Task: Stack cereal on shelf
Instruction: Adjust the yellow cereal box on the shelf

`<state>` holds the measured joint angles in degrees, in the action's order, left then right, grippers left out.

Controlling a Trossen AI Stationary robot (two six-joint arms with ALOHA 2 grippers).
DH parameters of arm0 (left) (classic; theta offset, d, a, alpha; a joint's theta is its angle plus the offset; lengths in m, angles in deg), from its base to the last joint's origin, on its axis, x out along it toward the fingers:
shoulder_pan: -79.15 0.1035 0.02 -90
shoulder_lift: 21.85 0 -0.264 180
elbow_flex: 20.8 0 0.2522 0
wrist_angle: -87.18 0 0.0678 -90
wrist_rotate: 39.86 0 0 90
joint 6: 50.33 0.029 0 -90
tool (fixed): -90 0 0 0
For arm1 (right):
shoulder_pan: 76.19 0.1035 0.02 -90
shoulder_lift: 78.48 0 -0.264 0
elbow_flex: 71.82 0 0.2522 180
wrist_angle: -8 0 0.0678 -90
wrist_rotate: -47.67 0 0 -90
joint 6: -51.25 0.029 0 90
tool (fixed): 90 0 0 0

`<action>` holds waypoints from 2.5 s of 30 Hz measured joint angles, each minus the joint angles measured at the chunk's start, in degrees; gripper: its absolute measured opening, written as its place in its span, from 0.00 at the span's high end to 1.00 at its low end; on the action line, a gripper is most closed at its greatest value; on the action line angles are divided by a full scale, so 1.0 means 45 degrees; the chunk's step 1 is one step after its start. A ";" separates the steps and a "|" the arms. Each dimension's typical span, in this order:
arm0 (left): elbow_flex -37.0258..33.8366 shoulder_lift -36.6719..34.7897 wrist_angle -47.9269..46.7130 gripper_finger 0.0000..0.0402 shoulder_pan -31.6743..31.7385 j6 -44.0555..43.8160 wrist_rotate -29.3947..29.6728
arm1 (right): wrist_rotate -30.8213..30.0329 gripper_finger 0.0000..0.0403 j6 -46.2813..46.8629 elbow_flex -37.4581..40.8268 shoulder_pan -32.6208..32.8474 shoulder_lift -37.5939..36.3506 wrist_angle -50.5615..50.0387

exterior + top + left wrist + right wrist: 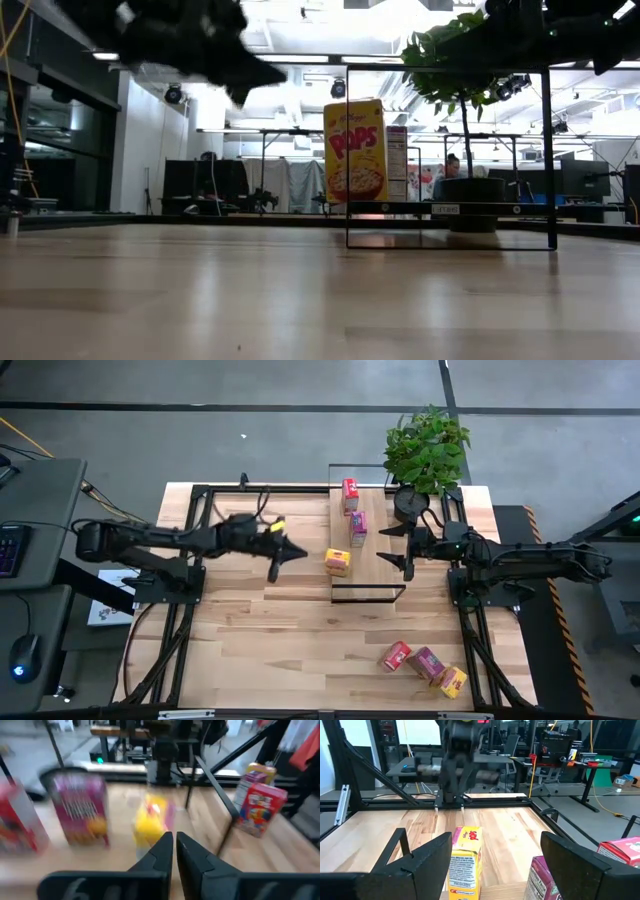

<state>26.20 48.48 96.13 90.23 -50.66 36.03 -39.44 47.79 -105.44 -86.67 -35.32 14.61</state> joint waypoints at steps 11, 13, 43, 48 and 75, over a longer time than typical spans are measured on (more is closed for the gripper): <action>-0.1528 0.4194 0.4130 1.00 -0.1162 -0.2448 0.0832 | -0.0981 0.26 -0.0240 0.0000 -0.0005 0.0000 0.0003; -0.0869 0.5216 0.4301 1.00 -0.1025 -0.2144 0.0322 | -0.0982 0.26 -0.0240 0.0000 -0.0005 0.0000 -0.0001; 0.3350 0.7507 0.0646 1.00 0.0770 0.0689 -0.0743 | -0.0986 0.26 -0.0240 0.0000 -0.0005 0.0005 -0.0254; 0.3350 0.7438 0.0169 1.00 0.0704 0.0081 -0.0295 | -0.0986 0.26 -0.0240 0.0000 -0.0005 0.0005 -0.0283; 0.3740 0.7439 0.0685 1.00 0.0304 0.0940 0.0341 | -0.0989 0.26 -0.0240 0.0000 -0.0005 0.0005 -0.0293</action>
<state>43.03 81.96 99.21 91.59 -46.43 37.56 -43.89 46.71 -105.44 -86.70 -35.30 13.29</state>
